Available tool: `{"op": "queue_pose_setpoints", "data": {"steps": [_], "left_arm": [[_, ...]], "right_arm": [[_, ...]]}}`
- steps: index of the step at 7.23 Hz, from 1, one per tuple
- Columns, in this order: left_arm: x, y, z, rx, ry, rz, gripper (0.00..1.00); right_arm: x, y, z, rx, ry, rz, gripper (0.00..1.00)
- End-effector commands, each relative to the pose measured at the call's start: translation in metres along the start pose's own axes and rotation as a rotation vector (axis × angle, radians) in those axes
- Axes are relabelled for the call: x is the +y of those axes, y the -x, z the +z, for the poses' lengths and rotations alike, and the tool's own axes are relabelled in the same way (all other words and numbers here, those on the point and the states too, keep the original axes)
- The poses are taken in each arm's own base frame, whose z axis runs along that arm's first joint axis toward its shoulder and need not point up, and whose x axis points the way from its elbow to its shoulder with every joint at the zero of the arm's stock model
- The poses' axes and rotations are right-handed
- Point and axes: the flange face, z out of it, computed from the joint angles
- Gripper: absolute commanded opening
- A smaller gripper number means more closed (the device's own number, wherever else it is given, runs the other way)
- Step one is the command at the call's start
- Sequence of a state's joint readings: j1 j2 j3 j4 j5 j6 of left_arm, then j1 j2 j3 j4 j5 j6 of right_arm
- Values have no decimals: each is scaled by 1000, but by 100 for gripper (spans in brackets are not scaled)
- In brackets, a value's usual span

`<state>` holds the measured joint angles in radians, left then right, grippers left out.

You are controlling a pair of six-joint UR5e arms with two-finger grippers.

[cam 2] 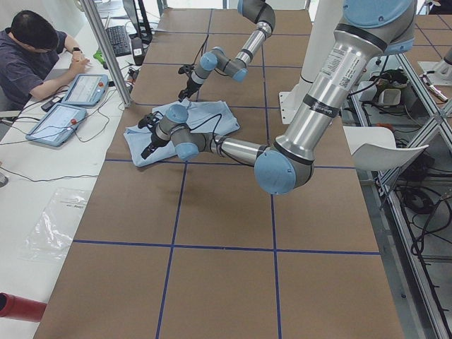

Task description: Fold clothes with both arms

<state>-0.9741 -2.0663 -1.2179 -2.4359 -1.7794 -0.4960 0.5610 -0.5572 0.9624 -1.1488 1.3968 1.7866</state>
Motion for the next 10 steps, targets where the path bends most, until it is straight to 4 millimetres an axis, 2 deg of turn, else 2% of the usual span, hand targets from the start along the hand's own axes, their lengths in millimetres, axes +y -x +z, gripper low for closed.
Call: {"op": "queue_pose_setpoints", "data": {"steps": [1, 2, 3, 5, 6, 7, 10], "left_arm": [[-1, -1, 0, 1, -1, -1, 100], [0, 0, 0, 0, 0, 1, 100], [0, 0, 0, 1, -1, 1, 100], [0, 0, 0, 0, 0, 1, 100], [-1, -1, -1, 2, -4, 0, 100], [-2, -2, -2, 4, -7, 1, 100], [3, -1, -5, 5, -6, 1, 100]], "right_arm": [[2, -2, 2, 8, -1, -6, 70], [4, -1, 2, 6, 1, -7, 40], [4, 0, 0, 2, 3, -12, 0], [3, 9, -14, -21, 11, -55, 0], [-1, 7, -40, -13, 14, -58, 0], [-8, -8, -65, 9, 11, -63, 0], [7, -138, -90, -1, -16, -113, 0]]}}
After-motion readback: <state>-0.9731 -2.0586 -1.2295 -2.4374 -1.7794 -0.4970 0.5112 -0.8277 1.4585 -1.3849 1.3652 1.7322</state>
